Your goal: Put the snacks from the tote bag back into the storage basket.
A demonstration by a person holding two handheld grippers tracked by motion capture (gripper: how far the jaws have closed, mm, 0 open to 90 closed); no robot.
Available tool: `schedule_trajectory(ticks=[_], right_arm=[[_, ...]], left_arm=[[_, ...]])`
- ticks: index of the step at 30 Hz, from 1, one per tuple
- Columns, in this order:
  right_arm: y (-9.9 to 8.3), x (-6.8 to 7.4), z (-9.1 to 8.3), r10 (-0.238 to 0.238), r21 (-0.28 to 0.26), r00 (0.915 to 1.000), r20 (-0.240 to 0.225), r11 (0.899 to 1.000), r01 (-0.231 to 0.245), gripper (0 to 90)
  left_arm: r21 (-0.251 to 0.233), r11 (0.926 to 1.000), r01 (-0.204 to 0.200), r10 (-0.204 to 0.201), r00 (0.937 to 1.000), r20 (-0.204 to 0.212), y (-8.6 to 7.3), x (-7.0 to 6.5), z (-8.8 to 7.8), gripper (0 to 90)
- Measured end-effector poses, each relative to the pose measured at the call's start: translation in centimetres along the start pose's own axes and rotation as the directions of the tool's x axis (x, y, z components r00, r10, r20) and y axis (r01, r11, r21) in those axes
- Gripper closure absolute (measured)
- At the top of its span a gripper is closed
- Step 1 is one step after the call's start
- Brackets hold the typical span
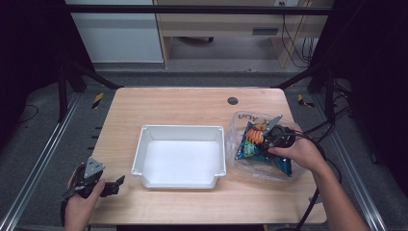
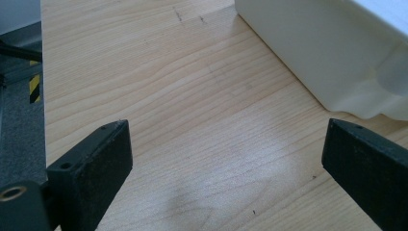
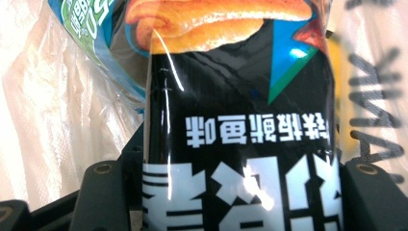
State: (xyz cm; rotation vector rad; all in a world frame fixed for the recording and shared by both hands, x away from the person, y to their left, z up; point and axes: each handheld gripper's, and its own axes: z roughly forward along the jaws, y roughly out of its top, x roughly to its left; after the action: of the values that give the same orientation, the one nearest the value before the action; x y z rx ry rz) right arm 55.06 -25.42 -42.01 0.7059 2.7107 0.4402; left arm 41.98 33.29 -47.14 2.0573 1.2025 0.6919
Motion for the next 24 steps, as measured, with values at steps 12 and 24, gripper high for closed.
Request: schedule_trajectory(ticks=[12, 24], right_arm=[[-0.5, 0.0, -2.1, 0.003, -0.066, 0.9998, 0.019, 0.998, -0.001, 39.0], [-1.1, 0.4, -4.5, 0.017, -0.134, 0.9988, 0.046, 0.991, -0.01, 39.4]], left_arm=[[-0.001, 1.0, 0.0, 0.0, 1.0, -0.001, 0.0, 0.0, 0.0, 3.2], [0.002, 1.0, -0.001, 0.001, 1.0, -0.001, 0.0, 0.0, 0.0, 3.2]])
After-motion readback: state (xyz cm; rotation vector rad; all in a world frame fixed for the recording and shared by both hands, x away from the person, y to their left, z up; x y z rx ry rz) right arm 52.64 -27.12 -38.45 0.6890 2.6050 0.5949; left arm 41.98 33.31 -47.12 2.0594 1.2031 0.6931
